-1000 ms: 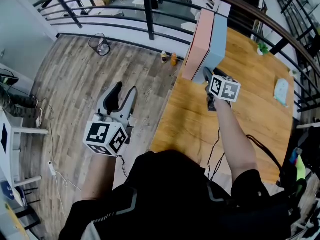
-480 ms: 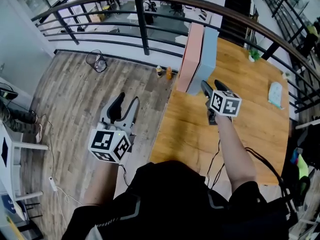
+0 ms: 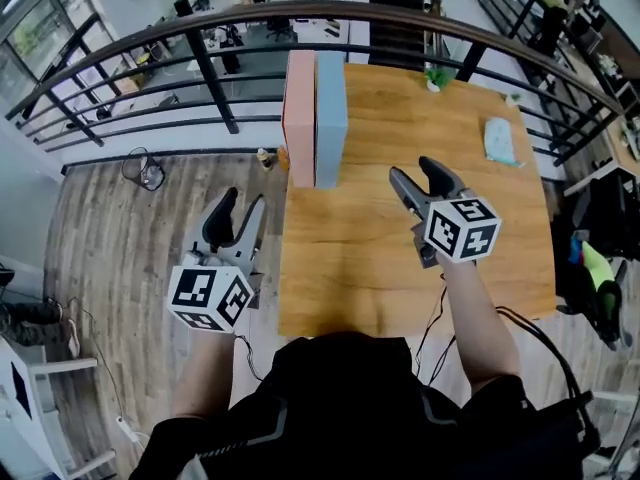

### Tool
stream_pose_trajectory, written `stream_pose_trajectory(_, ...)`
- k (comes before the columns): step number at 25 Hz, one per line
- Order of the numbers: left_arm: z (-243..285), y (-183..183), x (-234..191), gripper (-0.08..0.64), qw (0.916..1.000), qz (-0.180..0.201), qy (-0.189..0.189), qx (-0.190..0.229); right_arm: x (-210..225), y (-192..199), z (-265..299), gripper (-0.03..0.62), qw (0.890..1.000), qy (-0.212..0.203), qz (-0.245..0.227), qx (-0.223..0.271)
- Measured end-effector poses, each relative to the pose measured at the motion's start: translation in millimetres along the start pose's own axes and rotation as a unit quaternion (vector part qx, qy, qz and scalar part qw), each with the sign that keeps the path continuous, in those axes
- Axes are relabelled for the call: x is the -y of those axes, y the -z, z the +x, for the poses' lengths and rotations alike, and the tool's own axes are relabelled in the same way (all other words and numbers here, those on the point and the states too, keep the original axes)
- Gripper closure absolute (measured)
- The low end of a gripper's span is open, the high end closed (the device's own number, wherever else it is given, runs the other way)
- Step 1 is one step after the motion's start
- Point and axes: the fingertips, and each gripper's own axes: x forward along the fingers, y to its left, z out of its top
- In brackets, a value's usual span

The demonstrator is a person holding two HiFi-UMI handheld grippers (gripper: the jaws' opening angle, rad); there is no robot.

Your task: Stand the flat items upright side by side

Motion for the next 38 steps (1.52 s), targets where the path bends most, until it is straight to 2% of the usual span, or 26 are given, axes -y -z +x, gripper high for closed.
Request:
stream_pose_trajectory(4, 24.1, -4.3, 28.3, 0.347, 0.9997, 0.003, 0.022, -0.001, 22.0, -19.5, -48.1, 0.311, 1.0, 0.008, -0.01, 0.022)
stream_pose_trajectory(7, 39.0, -14.7, 53.9, 0.354, 0.9991, 0.009, 0.037, 0.016, 44.0, -29.4, -82.6, 0.311, 0.999, 0.03, -0.025, 0.036)
stream_pose_trajectory(10, 51.4, -18.1, 81.1, 0.364, 0.9985, 0.009, 0.051, 0.017, 68.5, -36.8, -114.5, 0.315, 0.997, 0.045, -0.015, 0.053)
stream_pose_trajectory(16, 72.7, -32.0, 128.1, 0.391, 0.999, 0.01, 0.042, 0.009, 109.5, -58.3, -173.5, 0.357, 0.995, 0.061, -0.031, 0.071)
stream_pose_trajectory(20, 73.5, -59.5, 162.2, 0.425, 0.998, 0.023, 0.044, 0.039, 133.1, -79.1, -207.2, 0.396, 0.992, 0.073, -0.047, 0.086)
stream_pose_trajectory(24, 73.6, -69.3, 186.3, 0.479, 0.9973, 0.026, 0.038, 0.058, 151.0, -89.7, -232.5, 0.459, 0.991, 0.057, -0.03, 0.119)
stream_pose_trajectory(28, 79.6, -66.8, 199.4, 0.527, 0.9983, 0.028, 0.038, 0.034, 165.2, -98.1, -246.4, 0.522, 0.989, 0.068, -0.038, 0.124)
stream_pose_trajectory(32, 84.5, -54.7, 209.1, 0.531, 0.9985, 0.012, 0.053, 0.003, 175.0, -92.7, -249.8, 0.571, 0.99, 0.065, -0.039, 0.116)
stream_pose_trajectory(36, 90.0, -49.1, 209.1, 0.531, 0.9991, -0.003, 0.041, -0.012, 177.3, -92.0, -245.3, 0.575, 0.99, 0.065, -0.047, 0.114)
stream_pose_trajectory(38, 86.3, -52.9, 210.6, 0.532, 0.9995, 0.003, 0.031, -0.005, 177.3, -93.2, -247.0, 0.575, 0.99, 0.067, -0.049, 0.117)
